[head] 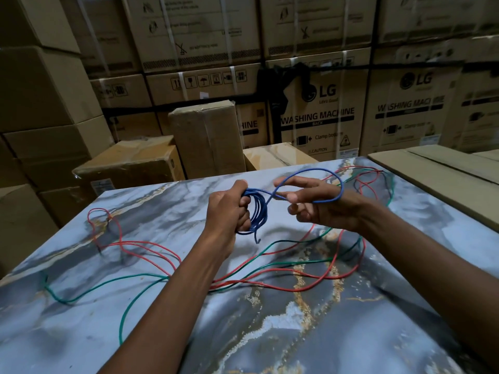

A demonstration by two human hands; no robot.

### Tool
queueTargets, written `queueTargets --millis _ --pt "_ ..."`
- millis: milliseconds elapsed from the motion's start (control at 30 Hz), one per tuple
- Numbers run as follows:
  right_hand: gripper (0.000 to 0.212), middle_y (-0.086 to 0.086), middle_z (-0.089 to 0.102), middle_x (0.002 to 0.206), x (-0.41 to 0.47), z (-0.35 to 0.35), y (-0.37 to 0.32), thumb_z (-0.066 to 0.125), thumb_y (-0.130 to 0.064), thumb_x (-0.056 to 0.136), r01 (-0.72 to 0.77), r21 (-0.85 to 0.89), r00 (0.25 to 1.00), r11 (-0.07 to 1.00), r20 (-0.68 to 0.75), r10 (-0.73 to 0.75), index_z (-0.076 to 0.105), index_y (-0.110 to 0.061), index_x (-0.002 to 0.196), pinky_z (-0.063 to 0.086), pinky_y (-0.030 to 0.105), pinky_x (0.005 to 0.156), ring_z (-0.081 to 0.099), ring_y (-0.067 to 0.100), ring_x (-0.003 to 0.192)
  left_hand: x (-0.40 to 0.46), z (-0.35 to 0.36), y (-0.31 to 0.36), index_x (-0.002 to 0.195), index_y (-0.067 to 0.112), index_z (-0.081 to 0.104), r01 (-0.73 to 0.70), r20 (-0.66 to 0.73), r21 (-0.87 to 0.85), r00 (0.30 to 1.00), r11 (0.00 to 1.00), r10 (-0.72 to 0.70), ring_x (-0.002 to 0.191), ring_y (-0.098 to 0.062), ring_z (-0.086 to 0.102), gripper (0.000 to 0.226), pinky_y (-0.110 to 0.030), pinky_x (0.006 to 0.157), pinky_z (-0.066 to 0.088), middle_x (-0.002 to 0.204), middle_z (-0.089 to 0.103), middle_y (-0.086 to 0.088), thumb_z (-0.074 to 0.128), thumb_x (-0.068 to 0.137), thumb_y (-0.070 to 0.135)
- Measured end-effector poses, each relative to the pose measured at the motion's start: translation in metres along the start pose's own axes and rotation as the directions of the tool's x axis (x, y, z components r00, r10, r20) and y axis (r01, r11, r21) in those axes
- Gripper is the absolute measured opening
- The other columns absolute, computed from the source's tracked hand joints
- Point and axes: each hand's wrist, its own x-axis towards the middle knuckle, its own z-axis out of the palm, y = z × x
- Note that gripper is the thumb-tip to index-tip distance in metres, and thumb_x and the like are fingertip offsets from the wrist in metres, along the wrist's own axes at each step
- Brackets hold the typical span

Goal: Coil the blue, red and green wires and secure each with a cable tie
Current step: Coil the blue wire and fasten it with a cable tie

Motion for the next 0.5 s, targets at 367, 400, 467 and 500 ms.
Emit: queueTargets --millis 367,400,467,500 --pt "0.03 0.014 0.062 0.112 0.004 -0.009 -0.002 0.042 0.007 0.077 0.134 0.519 0.984 0.844 0.034 -0.177 0.057 -0.008 0.098 0.048 0.023 0.062 0.053 0.017 0.074 0.016 -0.019 -0.013 0.054 0.015 0.041 0.03 -0.165 0.147 0.986 0.989 -0.006 0.038 -0.015 0.02 0.039 -0.022 0.045 0.02 0.045 0.026 -0.002 0.056 0.09 0.023" --pt "0.032 0.013 0.063 0.112 0.004 -0.008 -0.002 0.046 0.005 0.078 0.145 0.503 0.984 0.852 0.012 -0.175 0.061 -0.007 0.103 0.047 0.023 0.063 0.053 0.017 0.075 0.017 -0.022 -0.013 0.055 0.015 0.041 0.036 -0.172 0.139 0.985 0.99 -0.012 0.037 -0.015 0.02 0.039 -0.023 0.045 0.019 0.045 0.026 -0.002 0.056 0.089 0.023" --pt "0.045 0.009 0.067 0.122 0.003 -0.004 -0.003 0.046 -0.001 0.086 0.178 0.44 0.984 0.88 -0.059 -0.169 0.065 -0.008 0.125 0.049 0.024 0.064 0.057 0.017 0.078 0.019 -0.024 -0.014 0.055 0.016 0.042 0.043 -0.172 0.132 0.985 0.99 -0.02 0.036 -0.014 0.02 0.038 -0.022 0.045 0.018 0.044 0.026 -0.001 0.056 0.09 0.023" --pt "0.051 0.007 0.067 0.13 0.004 -0.002 -0.002 0.041 -0.001 0.09 0.2 0.405 0.98 0.892 -0.096 -0.176 0.061 -0.012 0.136 0.05 0.025 0.065 0.061 0.018 0.08 0.019 -0.024 -0.013 0.056 0.016 0.042 0.046 -0.163 0.129 0.986 0.991 -0.024 0.036 -0.014 0.019 0.038 -0.022 0.045 0.018 0.044 0.025 0.0 0.056 0.09 0.024"
